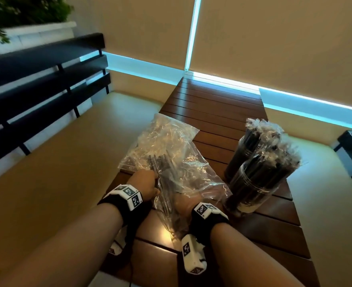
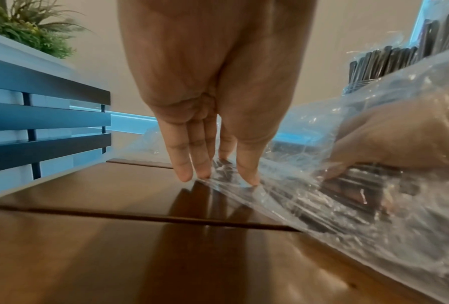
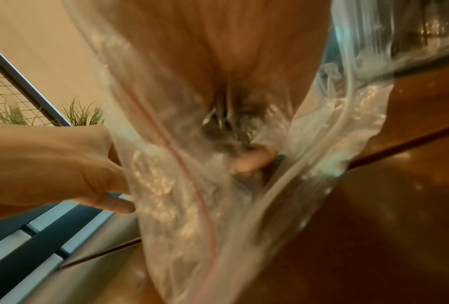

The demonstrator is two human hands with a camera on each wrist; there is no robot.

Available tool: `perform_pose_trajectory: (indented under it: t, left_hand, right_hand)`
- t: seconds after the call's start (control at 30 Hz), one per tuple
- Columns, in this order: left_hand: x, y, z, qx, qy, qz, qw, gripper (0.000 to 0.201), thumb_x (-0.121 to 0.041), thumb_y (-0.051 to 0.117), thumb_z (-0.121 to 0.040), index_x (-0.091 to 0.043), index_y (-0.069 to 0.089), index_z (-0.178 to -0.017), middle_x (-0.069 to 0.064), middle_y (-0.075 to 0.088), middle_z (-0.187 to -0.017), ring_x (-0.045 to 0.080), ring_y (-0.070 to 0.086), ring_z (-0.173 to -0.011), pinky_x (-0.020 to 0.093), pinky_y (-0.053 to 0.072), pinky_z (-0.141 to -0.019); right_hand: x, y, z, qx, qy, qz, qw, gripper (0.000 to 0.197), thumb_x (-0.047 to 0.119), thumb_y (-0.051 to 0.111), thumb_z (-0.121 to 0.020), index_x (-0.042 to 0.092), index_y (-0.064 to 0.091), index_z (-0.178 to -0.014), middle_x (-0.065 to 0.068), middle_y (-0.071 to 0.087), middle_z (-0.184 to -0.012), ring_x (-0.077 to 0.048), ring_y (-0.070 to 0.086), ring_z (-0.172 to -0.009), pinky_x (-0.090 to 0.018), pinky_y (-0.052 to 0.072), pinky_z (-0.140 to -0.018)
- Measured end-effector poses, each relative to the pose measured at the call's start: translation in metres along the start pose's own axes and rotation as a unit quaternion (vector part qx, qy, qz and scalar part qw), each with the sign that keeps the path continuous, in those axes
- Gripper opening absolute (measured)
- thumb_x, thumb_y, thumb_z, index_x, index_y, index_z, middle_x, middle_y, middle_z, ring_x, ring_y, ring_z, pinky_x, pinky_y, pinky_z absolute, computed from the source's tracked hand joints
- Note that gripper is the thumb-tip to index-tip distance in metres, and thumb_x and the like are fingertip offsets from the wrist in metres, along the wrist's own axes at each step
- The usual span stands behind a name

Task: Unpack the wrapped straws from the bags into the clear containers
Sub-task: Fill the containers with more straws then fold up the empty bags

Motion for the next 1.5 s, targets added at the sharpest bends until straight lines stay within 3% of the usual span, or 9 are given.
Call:
perform_pose_trajectory:
  t: [0.2, 0.4, 0.67, 0.9, 1.0, 1.13, 1.27, 1.37, 1.5]
  left_hand:
    - [-0.013, 0.0, -0.001, 0.003, 0.007, -0.051, 0.999, 0.045, -0.057, 0.071, -0.079, -0.015, 0.069, -0.095, 0.003, 0.072, -0.09, 0.019, 0.067, -0.083, 0.027, 0.049, -0.07]
    - [-0.015, -0.003, 0.002, 0.016, 0.0, -0.083, 0.996, 0.041, -0.061, 0.064, -0.082, -0.02, 0.064, -0.087, -0.002, 0.065, -0.08, 0.016, 0.062, -0.075, 0.025, 0.046, -0.064]
    - [-0.035, -0.004, 0.013, 0.066, -0.009, -0.145, 0.987, 0.036, -0.043, 0.054, -0.095, -0.014, 0.068, -0.109, 0.005, 0.07, -0.112, 0.021, 0.067, -0.102, 0.027, 0.05, -0.083]
    - [-0.054, -0.017, 0.021, 0.088, -0.004, -0.21, 0.974, 0.036, -0.028, 0.056, -0.092, -0.013, 0.062, -0.124, 0.004, 0.065, -0.125, 0.018, 0.062, -0.114, 0.024, 0.05, -0.093]
    - [-0.084, -0.071, 0.021, -0.018, 0.019, 0.012, 1.0, 0.042, -0.025, 0.057, -0.076, -0.019, 0.068, -0.115, 0.003, 0.069, -0.12, 0.02, 0.065, -0.106, 0.03, 0.054, -0.088]
    - [-0.174, -0.123, 0.055, 0.107, 0.202, 0.568, 0.79, 0.064, -0.006, 0.057, -0.059, -0.014, 0.061, -0.122, 0.008, 0.069, -0.124, 0.024, 0.063, -0.119, 0.036, 0.053, -0.094]
    - [-0.225, -0.161, 0.072, 0.147, 0.233, 0.743, 0.61, 0.05, -0.029, 0.081, -0.075, -0.002, 0.06, -0.113, 0.016, 0.07, -0.113, 0.03, 0.065, -0.114, 0.043, 0.052, -0.1]
    - [-0.23, -0.169, 0.062, 0.022, 0.108, 0.81, 0.575, 0.032, -0.043, 0.068, -0.087, -0.018, 0.054, -0.074, -0.003, 0.047, -0.058, 0.011, 0.056, -0.062, 0.032, 0.054, -0.076]
    - [-0.238, -0.205, 0.07, -0.078, 0.15, 0.814, 0.555, 0.046, -0.045, 0.057, -0.095, -0.022, 0.037, -0.062, -0.008, 0.025, -0.047, 0.008, 0.026, -0.039, 0.025, 0.039, -0.05]
  right_hand:
    - [0.007, -0.021, 0.014, -0.01, -0.032, 0.035, 0.999, 0.03, 0.025, 0.04, -0.104, 0.006, 0.063, -0.108, 0.002, 0.052, -0.079, -0.008, 0.049, -0.066, -0.02, 0.046, -0.063]
    - [-0.002, -0.039, 0.045, 0.018, -0.048, 0.136, 0.989, 0.038, 0.015, 0.043, -0.104, 0.002, 0.05, -0.139, -0.015, 0.055, -0.138, -0.02, 0.061, -0.102, -0.016, 0.05, -0.078]
    - [-0.07, -0.129, 0.148, 0.032, -0.056, 0.211, 0.975, 0.046, 0.06, 0.05, -0.089, 0.017, 0.068, -0.096, -0.003, 0.07, -0.092, -0.02, 0.066, -0.082, -0.034, 0.053, -0.08]
    - [-0.065, -0.191, 0.242, -0.004, -0.18, -0.123, 0.976, 0.036, 0.029, 0.048, -0.103, 0.023, 0.052, -0.068, 0.013, 0.038, -0.05, -0.002, 0.031, -0.04, -0.015, 0.026, -0.042]
    - [-0.043, -0.207, 0.234, -0.158, -0.26, -0.12, 0.945, 0.031, 0.025, 0.052, -0.102, 0.016, 0.049, -0.072, 0.017, 0.044, -0.045, 0.001, 0.04, -0.041, -0.01, 0.032, -0.045]
    - [-0.023, -0.201, 0.203, -0.329, -0.267, -0.017, 0.906, 0.037, 0.045, 0.066, -0.09, 0.022, 0.049, -0.065, 0.01, 0.051, -0.056, -0.001, 0.047, -0.051, -0.015, 0.035, -0.052]
    - [-0.011, -0.19, 0.183, -0.407, -0.248, -0.018, 0.879, 0.036, 0.044, 0.064, -0.089, 0.027, 0.042, -0.067, 0.009, 0.05, -0.058, -0.003, 0.046, -0.051, -0.02, 0.035, -0.053]
    - [0.001, -0.183, 0.179, -0.419, -0.269, -0.03, 0.867, 0.037, 0.056, 0.062, -0.087, 0.022, 0.047, -0.078, 0.005, 0.055, -0.063, -0.009, 0.05, -0.054, -0.031, 0.046, -0.055]
    - [-0.006, -0.193, 0.196, -0.414, -0.32, -0.175, 0.834, 0.051, 0.07, 0.041, -0.086, 0.02, 0.05, -0.084, 0.005, 0.055, -0.072, -0.001, 0.047, -0.058, -0.017, 0.04, -0.056]
Point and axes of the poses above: each hand's wrist, its own z-axis away from the middle knuckle, its own y-axis out of the palm, x = y × z, the point moved 8 cm from there along -z, towards the middle knuckle
